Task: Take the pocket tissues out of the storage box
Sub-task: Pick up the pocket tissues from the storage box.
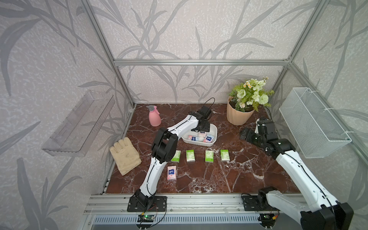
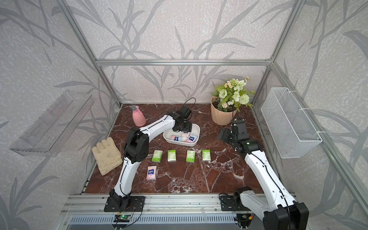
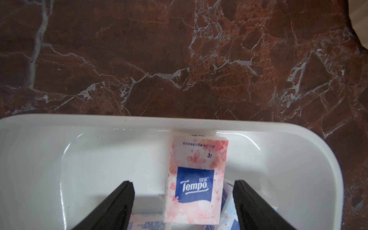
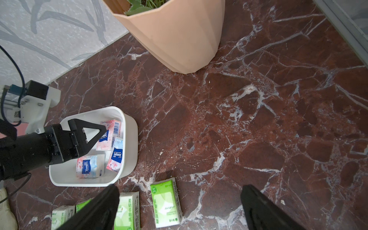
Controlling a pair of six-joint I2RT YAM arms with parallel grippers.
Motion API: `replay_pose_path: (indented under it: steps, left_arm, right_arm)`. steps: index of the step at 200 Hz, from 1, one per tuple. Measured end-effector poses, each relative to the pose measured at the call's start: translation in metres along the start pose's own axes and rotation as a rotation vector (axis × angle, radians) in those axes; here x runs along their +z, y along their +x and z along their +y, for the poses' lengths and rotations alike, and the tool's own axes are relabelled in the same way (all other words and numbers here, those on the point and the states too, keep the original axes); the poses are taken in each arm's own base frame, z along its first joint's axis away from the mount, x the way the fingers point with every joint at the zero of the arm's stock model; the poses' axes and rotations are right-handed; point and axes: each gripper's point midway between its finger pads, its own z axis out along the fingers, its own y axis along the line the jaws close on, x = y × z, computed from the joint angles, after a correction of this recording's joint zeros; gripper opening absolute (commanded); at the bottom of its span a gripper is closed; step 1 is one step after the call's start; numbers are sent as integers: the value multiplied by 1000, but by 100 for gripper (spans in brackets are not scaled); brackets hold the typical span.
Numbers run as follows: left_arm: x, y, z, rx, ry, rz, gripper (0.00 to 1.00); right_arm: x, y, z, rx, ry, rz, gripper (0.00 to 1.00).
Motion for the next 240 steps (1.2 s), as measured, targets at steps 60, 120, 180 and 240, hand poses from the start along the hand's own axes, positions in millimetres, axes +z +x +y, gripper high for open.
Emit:
replay_pose_path:
  steps: [60,120,180,240]
  left_arm:
    - [20,11,0,19,-9,54,79]
    - [30,24,4,47,-31,100,63]
    - [25,29,2,79,-48,118,56]
    - [-10,21,0,84,-33,71,54]
  right_arm:
    - [1,-1,-3,-8,10,0,99]
    - [3,-1,-4,-16,14,5,99]
    - [3,0,-4,-15,8,8,99]
    - [3,0,-2,-14,-4,16,99]
